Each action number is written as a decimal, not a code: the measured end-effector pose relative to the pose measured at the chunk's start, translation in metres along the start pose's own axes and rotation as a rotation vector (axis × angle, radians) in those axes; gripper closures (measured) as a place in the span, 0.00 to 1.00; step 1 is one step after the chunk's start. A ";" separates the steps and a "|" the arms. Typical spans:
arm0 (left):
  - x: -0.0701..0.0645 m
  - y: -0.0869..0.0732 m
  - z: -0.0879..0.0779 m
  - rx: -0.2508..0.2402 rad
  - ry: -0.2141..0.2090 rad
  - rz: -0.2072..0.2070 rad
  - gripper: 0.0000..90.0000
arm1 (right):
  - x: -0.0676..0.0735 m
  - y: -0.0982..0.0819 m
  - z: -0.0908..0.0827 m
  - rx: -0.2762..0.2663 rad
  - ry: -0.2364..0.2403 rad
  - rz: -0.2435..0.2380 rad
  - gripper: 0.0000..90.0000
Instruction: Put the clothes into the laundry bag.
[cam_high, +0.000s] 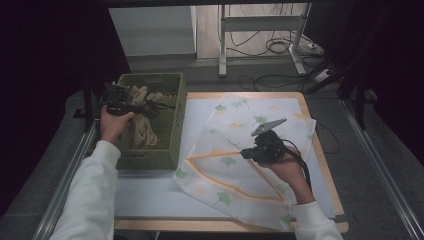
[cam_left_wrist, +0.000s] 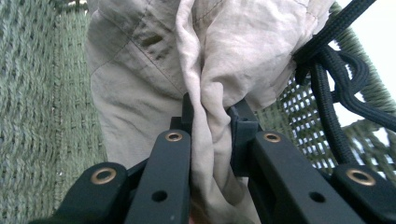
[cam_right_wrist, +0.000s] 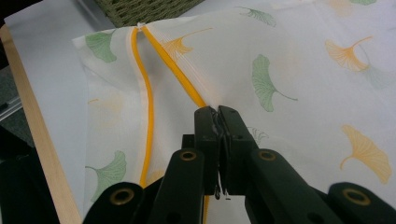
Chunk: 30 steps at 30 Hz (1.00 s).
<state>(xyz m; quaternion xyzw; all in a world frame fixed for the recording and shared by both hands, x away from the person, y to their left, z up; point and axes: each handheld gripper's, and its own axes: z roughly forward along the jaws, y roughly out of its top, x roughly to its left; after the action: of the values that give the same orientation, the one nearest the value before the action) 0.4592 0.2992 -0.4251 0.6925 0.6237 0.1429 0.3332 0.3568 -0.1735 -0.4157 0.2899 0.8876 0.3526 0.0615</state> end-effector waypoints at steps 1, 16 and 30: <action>-0.001 0.000 -0.001 -0.008 -0.005 0.000 0.90 | 0.000 0.000 0.000 0.000 0.000 0.000 0.95; -0.001 0.000 -0.020 -0.087 -0.055 -0.007 0.90 | -0.001 -0.001 0.000 0.001 0.000 0.004 0.95; -0.004 -0.002 -0.037 -0.171 -0.057 -0.002 0.90 | 0.000 0.000 0.000 0.000 -0.002 0.002 0.95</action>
<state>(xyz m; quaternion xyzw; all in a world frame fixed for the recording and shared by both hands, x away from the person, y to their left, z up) 0.4341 0.3061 -0.3980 0.6646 0.6002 0.1756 0.4090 0.3569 -0.1740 -0.4158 0.2913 0.8873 0.3522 0.0620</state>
